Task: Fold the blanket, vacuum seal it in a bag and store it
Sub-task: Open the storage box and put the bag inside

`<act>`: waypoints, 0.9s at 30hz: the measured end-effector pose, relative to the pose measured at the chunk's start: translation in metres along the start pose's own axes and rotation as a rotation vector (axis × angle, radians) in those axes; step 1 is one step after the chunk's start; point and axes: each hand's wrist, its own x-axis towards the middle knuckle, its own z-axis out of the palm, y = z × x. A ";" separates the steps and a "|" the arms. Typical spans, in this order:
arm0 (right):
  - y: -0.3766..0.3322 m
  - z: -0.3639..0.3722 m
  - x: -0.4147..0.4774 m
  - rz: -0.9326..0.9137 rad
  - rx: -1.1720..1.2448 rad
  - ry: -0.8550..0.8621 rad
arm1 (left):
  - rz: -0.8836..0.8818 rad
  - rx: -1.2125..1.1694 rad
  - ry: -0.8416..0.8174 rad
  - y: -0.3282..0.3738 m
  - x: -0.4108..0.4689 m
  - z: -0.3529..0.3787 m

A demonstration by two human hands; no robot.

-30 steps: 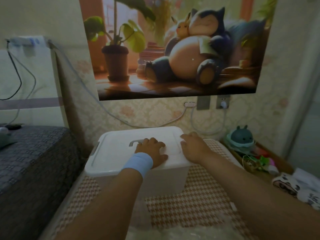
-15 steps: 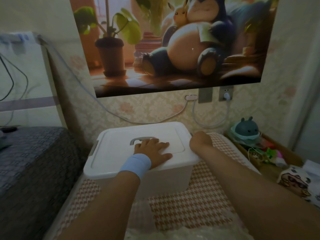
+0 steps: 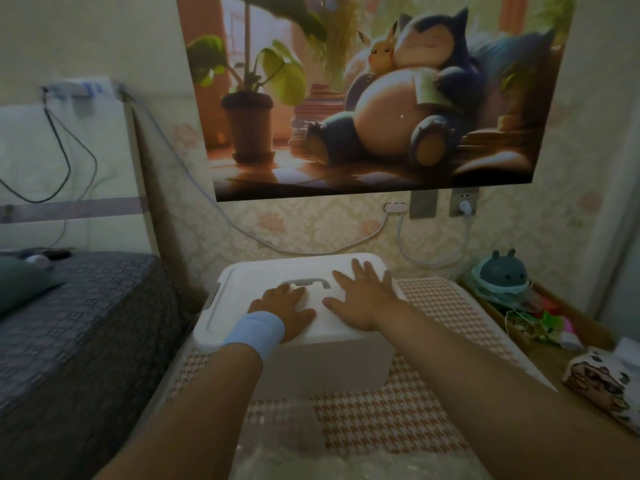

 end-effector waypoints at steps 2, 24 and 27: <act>-0.032 0.001 -0.003 -0.129 0.039 -0.018 | -0.084 0.032 -0.008 -0.033 -0.004 0.003; -0.095 0.036 0.001 -0.255 -0.007 -0.076 | -0.457 -0.667 0.230 -0.096 -0.011 0.008; -0.096 0.037 0.003 -0.261 -0.017 -0.072 | -0.502 -0.701 0.268 -0.094 -0.010 0.009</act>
